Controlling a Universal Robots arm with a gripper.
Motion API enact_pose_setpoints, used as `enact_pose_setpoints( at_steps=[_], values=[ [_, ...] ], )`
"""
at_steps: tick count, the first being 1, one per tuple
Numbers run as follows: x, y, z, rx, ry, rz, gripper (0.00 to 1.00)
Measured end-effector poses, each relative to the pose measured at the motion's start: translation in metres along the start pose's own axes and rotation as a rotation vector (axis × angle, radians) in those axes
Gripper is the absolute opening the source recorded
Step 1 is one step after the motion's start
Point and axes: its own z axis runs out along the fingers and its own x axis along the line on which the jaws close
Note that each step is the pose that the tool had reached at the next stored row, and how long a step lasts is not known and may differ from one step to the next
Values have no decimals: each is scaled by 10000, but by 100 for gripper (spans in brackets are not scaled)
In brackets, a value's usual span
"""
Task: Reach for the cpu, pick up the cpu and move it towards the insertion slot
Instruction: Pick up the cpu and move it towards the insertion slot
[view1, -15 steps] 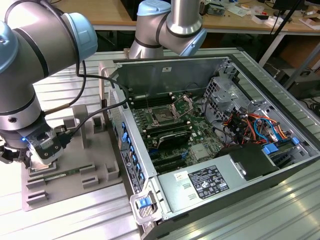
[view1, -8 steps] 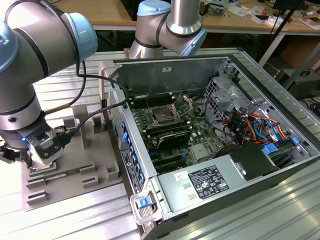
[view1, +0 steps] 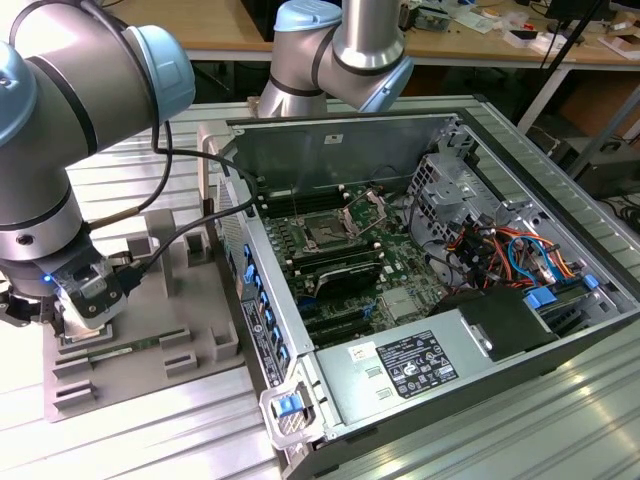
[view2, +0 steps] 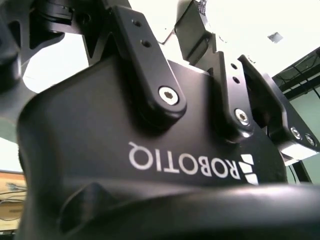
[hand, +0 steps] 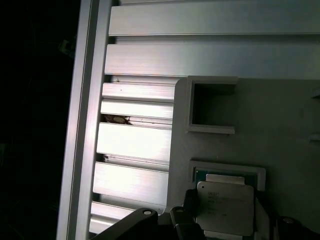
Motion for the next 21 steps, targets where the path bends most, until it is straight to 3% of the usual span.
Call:
enact_pose_setpoints(
  at_steps=[21],
  values=[
    [0,0,-8,-2,-4,0,54]
  ],
)
